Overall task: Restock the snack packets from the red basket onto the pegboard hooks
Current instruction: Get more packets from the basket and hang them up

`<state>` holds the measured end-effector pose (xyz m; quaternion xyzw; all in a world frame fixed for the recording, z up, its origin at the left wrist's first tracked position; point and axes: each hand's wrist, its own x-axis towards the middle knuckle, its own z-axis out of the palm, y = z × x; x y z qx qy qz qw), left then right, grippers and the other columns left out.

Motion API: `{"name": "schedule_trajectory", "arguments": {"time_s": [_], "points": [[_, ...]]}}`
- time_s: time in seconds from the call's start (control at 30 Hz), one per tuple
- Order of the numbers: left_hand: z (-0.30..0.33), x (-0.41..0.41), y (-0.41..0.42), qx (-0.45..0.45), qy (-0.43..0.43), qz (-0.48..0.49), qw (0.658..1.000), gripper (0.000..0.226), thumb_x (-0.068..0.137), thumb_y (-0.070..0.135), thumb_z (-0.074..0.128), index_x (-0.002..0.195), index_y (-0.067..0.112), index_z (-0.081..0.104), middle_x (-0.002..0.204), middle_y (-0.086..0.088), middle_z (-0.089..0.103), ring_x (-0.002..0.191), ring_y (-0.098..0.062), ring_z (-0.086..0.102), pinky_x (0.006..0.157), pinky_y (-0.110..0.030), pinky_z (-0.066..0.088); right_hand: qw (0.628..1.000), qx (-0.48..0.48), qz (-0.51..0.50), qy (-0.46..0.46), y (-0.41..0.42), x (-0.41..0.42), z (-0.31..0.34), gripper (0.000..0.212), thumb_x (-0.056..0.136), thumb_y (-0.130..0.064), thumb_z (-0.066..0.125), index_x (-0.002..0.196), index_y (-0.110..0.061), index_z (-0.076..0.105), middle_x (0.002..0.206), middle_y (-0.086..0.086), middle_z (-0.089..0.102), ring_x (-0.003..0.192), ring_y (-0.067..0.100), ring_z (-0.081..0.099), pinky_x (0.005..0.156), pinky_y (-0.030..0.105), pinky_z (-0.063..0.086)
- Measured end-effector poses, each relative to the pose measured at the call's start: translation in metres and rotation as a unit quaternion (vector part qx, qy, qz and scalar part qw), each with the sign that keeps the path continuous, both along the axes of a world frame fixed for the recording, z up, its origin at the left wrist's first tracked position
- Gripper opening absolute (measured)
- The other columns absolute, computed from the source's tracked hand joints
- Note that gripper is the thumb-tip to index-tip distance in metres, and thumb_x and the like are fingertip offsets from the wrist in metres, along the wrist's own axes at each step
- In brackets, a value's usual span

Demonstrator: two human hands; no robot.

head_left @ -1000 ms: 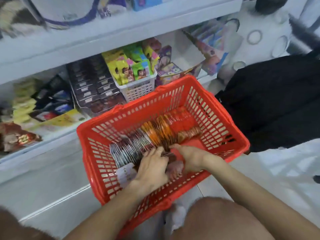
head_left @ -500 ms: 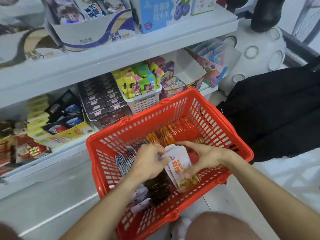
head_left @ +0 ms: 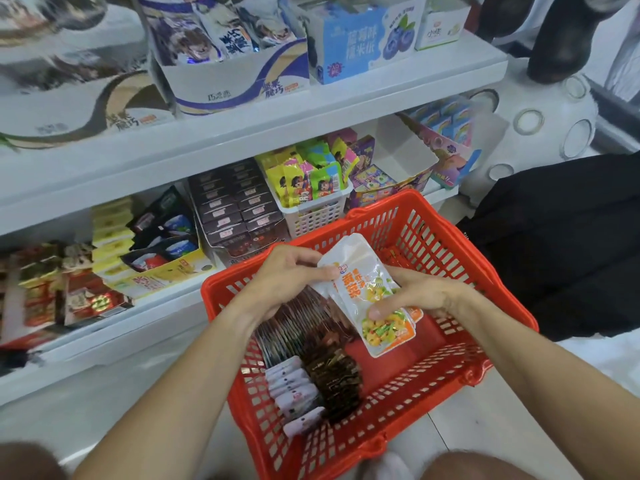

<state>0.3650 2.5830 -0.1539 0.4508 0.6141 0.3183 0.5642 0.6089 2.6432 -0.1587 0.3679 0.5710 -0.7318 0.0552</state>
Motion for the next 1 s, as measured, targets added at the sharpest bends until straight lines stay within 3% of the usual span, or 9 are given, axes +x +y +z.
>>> {"name": "schedule_trajectory", "arguments": {"time_s": [0.13, 0.27, 0.4, 0.5, 0.63, 0.73, 0.87, 0.93, 1.0], "points": [[-0.004, 0.002, 0.006, -0.011, -0.048, 0.053, 0.997, 0.010, 0.089, 0.012, 0.081, 0.096, 0.006, 0.082, 0.098, -0.009, 0.082, 0.095, -0.018, 0.074, 0.094, -0.030, 0.055, 0.996, -0.019, -0.089, 0.010, -0.011, -0.009, -0.006, 0.061, 0.075, -0.018, 0.079, 0.133, -0.022, 0.060, 0.125, 0.003, 0.075, 0.116, 0.023, 0.071, 0.094, 0.034, 0.057], [0.009, 0.015, 0.008, -0.012, -0.140, 0.138, 0.980, 0.021, 0.089, 0.013, 0.080, 0.110, 0.019, 0.081, 0.107, -0.011, 0.081, 0.101, -0.031, 0.075, 0.072, -0.032, 0.062, 0.980, -0.044, -0.191, 0.042, -0.022, -0.021, 0.010, 0.052, 0.074, -0.014, 0.075, 0.125, -0.017, 0.065, 0.116, 0.006, 0.078, 0.104, 0.022, 0.075, 0.084, 0.032, 0.060], [0.065, 0.025, -0.003, -0.037, -0.203, 0.222, 0.953, 0.060, 0.074, 0.029, 0.093, 0.129, 0.035, 0.070, 0.129, -0.004, 0.075, 0.115, -0.022, 0.073, 0.098, -0.041, 0.057, 0.968, -0.089, -0.227, 0.062, -0.037, -0.026, 0.072, 0.063, 0.074, -0.014, 0.080, 0.134, -0.014, 0.060, 0.124, 0.014, 0.073, 0.112, 0.033, 0.072, 0.096, 0.045, 0.059], [0.145, 0.026, -0.021, -0.087, -0.264, 0.212, 0.937, 0.046, 0.081, 0.027, 0.083, 0.124, 0.013, 0.073, 0.117, -0.011, 0.079, 0.109, -0.029, 0.076, 0.097, -0.044, 0.058, 0.966, -0.124, -0.214, 0.069, -0.048, -0.029, 0.145, 0.077, 0.070, -0.020, 0.083, 0.142, -0.014, 0.053, 0.132, 0.017, 0.069, 0.120, 0.038, 0.067, 0.101, 0.048, 0.056], [0.268, 0.026, -0.032, -0.120, -0.291, 0.216, 0.924, 0.037, 0.076, 0.030, 0.081, 0.109, 0.012, 0.082, 0.114, -0.016, 0.079, 0.106, -0.033, 0.076, 0.097, -0.046, 0.058, 0.967, -0.133, -0.210, 0.055, -0.056, -0.032, 0.263, 0.086, 0.069, -0.025, 0.088, 0.145, -0.018, 0.048, 0.133, 0.013, 0.069, 0.122, 0.035, 0.067, 0.104, 0.049, 0.054], [0.368, 0.026, -0.035, -0.107, -0.288, 0.222, 0.925, 0.026, 0.076, 0.030, 0.079, 0.095, 0.013, 0.086, 0.110, -0.016, 0.080, 0.099, -0.032, 0.078, 0.081, -0.038, 0.062, 0.967, -0.093, -0.233, 0.034, -0.051, -0.033, 0.357, 0.124, 0.063, -0.026, 0.099, 0.159, -0.028, 0.021, 0.137, 0.010, 0.067, 0.125, 0.034, 0.065, 0.112, 0.059, 0.045], [0.507, 0.021, -0.034, -0.073, -0.290, 0.244, 0.922, 0.042, 0.080, 0.030, 0.080, 0.114, 0.005, 0.078, 0.115, -0.017, 0.078, 0.105, -0.033, 0.077, 0.090, -0.044, 0.058, 0.981, -0.037, -0.187, 0.040, -0.041, -0.042, 0.512, 0.090, 0.067, -0.015, 0.090, 0.147, -0.022, 0.048, 0.129, 0.011, 0.072, 0.120, 0.033, 0.068, 0.108, 0.053, 0.049], [0.581, 0.018, -0.031, -0.054, -0.291, 0.243, 0.924, 0.061, 0.073, 0.042, 0.088, 0.121, 0.007, 0.076, 0.125, -0.015, 0.076, 0.114, -0.033, 0.074, 0.100, -0.050, 0.056, 0.981, -0.009, -0.189, 0.040, -0.036, -0.048, 0.591, 0.065, 0.074, -0.006, 0.085, 0.134, -0.018, 0.062, 0.121, 0.011, 0.075, 0.115, 0.032, 0.071, 0.102, 0.048, 0.054], [0.659, 0.016, -0.029, -0.037, -0.277, 0.244, 0.928, 0.077, 0.071, 0.053, 0.087, 0.131, 0.007, 0.071, 0.124, -0.006, 0.077, 0.115, -0.026, 0.074, 0.100, -0.049, 0.056, 0.977, 0.019, -0.210, 0.032, -0.034, -0.056, 0.669, 0.060, 0.076, -0.003, 0.084, 0.130, -0.018, 0.065, 0.117, 0.008, 0.077, 0.112, 0.029, 0.072, 0.097, 0.043, 0.056]]}}
